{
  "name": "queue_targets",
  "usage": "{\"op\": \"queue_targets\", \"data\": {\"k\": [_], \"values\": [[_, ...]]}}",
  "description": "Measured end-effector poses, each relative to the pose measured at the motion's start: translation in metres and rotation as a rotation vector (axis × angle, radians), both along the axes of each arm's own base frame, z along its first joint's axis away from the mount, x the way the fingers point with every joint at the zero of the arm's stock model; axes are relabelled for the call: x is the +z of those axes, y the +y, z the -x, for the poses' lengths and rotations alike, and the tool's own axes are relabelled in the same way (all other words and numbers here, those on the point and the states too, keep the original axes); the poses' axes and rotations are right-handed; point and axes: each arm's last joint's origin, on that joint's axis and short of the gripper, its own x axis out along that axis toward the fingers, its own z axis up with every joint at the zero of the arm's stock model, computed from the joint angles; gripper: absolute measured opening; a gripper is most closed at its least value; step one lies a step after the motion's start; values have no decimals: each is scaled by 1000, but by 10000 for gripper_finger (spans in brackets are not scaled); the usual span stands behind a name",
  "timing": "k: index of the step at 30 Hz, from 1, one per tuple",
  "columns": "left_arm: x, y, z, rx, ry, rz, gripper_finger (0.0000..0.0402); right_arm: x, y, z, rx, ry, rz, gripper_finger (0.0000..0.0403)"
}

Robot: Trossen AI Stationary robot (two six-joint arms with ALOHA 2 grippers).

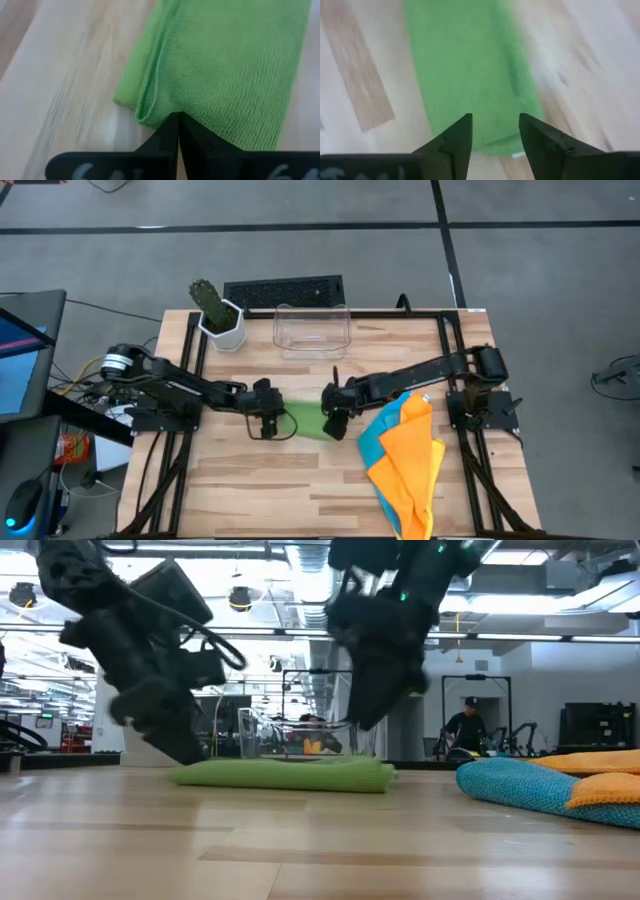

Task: Fold microfiber towels
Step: Fold the green towel

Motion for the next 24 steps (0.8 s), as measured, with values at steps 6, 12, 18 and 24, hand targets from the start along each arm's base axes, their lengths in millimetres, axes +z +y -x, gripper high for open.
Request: {"op": "queue_targets", "data": {"k": [6, 12, 18, 24], "values": [[-3, 0, -8, 64, -69, 66, 4, 15, -6, 17, -253, 65, -109, 247], [0, 0, -12, 106, -130, 116, 4, -11, 1, 11, -328, 145, -127, 290], [0, -1, -12, 125, -132, 156, 4, -42, 2, 4, -382, 224, -158, 297], [1, -1, -12, 134, -145, 167, 4, -47, 2, 6, -404, 263, -142, 297]]}}
